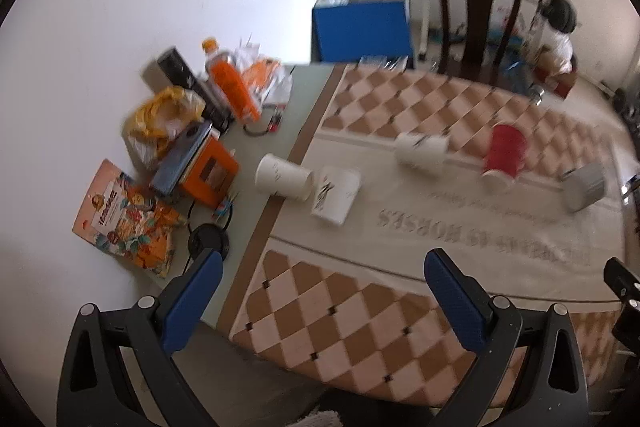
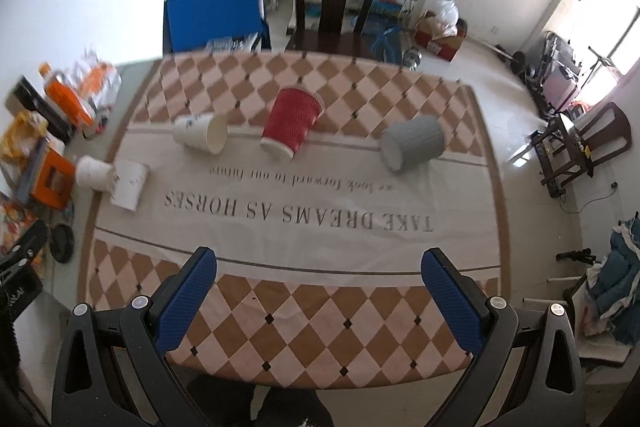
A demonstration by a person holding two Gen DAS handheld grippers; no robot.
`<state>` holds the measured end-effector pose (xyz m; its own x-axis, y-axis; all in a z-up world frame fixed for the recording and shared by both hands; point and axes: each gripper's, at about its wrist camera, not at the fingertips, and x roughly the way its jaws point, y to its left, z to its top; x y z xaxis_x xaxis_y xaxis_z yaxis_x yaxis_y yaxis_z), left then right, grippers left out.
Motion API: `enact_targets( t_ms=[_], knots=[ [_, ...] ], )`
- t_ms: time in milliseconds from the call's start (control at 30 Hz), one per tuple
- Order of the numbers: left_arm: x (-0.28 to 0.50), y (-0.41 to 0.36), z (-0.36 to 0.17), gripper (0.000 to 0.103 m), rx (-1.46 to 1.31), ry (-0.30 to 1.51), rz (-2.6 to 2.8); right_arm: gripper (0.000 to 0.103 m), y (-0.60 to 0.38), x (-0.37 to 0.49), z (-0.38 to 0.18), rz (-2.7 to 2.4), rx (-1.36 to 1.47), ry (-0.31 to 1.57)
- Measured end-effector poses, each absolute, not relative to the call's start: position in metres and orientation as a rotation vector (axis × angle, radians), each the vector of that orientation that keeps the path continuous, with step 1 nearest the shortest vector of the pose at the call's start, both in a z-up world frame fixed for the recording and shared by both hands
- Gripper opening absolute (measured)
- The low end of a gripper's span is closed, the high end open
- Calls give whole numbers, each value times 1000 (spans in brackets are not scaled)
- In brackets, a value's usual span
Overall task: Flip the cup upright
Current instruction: 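Move the left gripper toward the white calligraphy-print cup lying on its side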
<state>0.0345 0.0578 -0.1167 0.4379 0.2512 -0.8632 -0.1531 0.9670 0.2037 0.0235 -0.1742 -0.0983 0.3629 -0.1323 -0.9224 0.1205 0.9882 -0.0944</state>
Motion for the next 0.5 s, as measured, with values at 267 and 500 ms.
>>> enact_targets(
  t_ms=[267, 500],
  knots=[
    [82, 102, -188, 103, 151, 1222, 283, 103, -121, 79, -199, -134, -61, 1361],
    [134, 135, -243, 103, 172, 1337, 252, 103, -71, 127, -267, -120, -120, 1476]
  ],
)
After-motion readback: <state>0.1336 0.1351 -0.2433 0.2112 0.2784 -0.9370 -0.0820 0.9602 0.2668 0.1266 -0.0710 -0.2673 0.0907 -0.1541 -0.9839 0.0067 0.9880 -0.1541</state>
